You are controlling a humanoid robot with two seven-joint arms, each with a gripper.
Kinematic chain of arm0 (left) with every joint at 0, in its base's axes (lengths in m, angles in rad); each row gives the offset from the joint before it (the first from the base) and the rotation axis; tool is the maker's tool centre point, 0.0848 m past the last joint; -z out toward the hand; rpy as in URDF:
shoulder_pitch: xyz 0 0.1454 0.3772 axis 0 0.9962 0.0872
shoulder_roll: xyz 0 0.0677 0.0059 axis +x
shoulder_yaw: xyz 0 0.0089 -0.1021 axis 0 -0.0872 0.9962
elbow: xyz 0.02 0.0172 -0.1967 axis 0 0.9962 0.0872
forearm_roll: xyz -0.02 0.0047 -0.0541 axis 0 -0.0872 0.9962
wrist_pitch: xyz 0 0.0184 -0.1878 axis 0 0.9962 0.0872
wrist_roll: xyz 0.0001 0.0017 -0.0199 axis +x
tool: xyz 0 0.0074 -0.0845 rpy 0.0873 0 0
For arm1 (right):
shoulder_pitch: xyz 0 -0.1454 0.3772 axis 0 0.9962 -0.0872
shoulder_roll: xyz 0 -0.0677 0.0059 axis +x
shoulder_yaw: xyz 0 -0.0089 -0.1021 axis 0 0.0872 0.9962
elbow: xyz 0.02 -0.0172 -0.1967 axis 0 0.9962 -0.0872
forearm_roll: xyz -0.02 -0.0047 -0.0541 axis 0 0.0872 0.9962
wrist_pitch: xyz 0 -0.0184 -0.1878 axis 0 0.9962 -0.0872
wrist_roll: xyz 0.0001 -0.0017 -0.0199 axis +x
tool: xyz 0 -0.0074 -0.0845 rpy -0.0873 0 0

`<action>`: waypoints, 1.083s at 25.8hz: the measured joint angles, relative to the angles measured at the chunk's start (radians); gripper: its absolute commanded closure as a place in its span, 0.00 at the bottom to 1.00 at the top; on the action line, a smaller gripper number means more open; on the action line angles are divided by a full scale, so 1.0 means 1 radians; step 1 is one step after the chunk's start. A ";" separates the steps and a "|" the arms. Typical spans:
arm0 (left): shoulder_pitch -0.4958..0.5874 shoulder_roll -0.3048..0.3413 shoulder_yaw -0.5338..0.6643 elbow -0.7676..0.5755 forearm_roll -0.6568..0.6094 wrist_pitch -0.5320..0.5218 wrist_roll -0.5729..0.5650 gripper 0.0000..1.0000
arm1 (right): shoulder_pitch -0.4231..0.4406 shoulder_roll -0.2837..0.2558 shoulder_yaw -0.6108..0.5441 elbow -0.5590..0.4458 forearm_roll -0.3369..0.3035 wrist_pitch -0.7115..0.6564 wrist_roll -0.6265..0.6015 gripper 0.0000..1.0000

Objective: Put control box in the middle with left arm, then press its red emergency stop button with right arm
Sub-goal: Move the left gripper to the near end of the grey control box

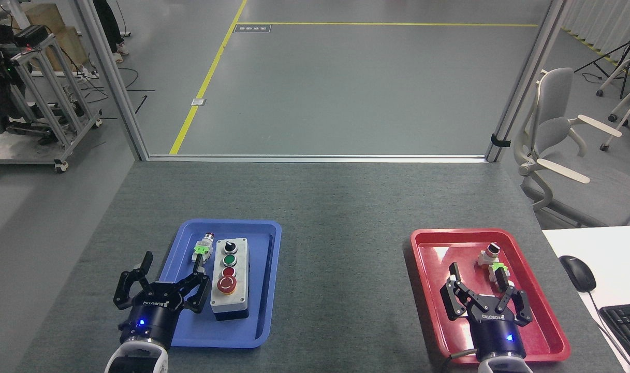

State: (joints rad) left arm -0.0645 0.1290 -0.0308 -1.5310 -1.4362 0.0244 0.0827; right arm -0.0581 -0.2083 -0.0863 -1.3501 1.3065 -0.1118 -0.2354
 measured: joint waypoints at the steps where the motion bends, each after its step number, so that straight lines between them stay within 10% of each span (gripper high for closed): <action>1: 0.000 0.000 0.000 0.000 0.000 0.000 0.000 0.00 | 0.010 0.006 -0.001 -0.020 0.001 0.000 -0.002 0.00; 28: 0.045 -0.013 -0.040 -0.033 0.001 0.004 0.039 0.00 | 0.004 -0.023 -0.004 -0.085 -0.017 0.003 0.079 0.00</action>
State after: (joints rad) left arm -0.0199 0.1161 -0.0704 -1.5642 -1.4348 0.0285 0.1214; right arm -0.0545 -0.2311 -0.0903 -1.4346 1.2893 -0.1084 -0.1563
